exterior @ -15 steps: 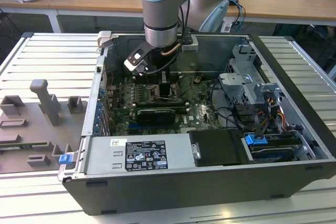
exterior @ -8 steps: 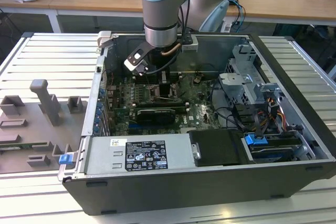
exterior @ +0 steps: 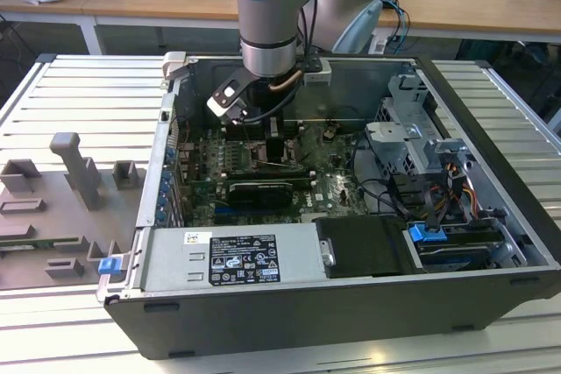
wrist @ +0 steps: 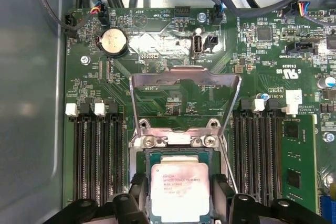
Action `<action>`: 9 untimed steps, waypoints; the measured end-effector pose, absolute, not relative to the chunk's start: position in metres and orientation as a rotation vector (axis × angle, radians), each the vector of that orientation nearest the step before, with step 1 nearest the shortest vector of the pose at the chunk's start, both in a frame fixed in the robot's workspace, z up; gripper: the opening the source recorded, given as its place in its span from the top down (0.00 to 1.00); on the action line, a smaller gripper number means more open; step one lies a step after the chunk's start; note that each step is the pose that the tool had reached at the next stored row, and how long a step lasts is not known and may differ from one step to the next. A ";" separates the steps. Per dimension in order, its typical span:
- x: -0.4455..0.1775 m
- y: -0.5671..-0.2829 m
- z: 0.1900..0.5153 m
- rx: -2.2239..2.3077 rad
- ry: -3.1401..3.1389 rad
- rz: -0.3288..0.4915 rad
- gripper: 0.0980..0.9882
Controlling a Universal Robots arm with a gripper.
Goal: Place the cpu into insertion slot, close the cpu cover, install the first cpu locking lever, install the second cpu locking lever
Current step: 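Place the cpu into insertion slot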
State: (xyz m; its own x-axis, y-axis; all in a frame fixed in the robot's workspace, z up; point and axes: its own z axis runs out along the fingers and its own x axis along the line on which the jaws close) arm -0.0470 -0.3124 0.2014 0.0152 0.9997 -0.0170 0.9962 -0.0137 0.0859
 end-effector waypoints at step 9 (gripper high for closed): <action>-0.047 -0.312 0.210 2.186 2.152 0.074 0.51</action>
